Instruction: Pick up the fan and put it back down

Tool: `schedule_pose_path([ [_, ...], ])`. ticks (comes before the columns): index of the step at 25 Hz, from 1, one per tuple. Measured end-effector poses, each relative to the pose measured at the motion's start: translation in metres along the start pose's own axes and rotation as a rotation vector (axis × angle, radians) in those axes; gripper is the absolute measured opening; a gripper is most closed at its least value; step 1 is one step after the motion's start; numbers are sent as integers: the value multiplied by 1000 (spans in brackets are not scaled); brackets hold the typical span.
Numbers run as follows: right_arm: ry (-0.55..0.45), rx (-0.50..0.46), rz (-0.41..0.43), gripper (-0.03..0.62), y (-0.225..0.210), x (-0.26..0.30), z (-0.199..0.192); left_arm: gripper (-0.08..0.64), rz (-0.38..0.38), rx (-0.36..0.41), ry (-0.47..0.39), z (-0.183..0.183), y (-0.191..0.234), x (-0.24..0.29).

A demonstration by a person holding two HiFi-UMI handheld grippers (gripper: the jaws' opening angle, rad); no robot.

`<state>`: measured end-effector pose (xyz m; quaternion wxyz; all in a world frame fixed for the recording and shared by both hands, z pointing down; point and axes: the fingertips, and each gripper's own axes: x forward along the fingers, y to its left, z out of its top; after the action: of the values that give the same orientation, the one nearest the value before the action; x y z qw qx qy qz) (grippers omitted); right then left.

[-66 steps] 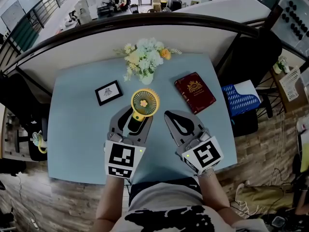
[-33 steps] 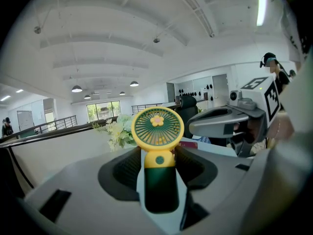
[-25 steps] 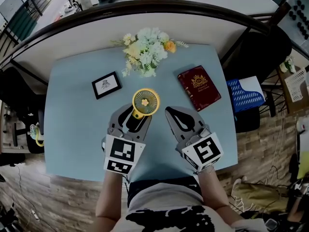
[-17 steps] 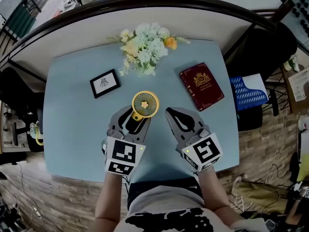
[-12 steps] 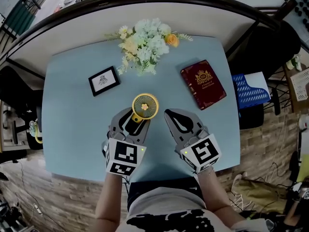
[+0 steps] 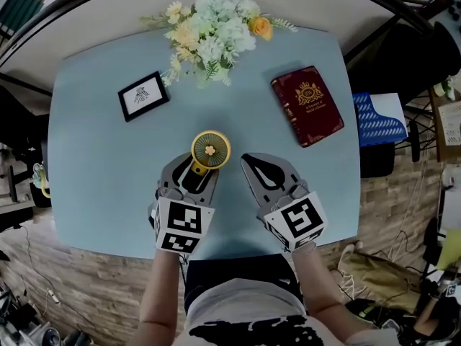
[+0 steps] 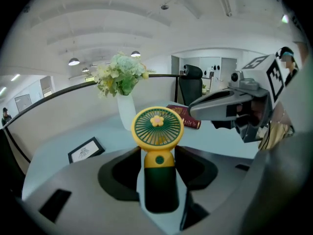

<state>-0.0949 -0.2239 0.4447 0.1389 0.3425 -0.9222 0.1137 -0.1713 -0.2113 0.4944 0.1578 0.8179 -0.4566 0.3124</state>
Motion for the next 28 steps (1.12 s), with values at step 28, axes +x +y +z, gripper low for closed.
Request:
schedule_pose_path([
  [28,208,145,37,5,19,39,-144,226,39,-66,181,-108,-7,70],
])
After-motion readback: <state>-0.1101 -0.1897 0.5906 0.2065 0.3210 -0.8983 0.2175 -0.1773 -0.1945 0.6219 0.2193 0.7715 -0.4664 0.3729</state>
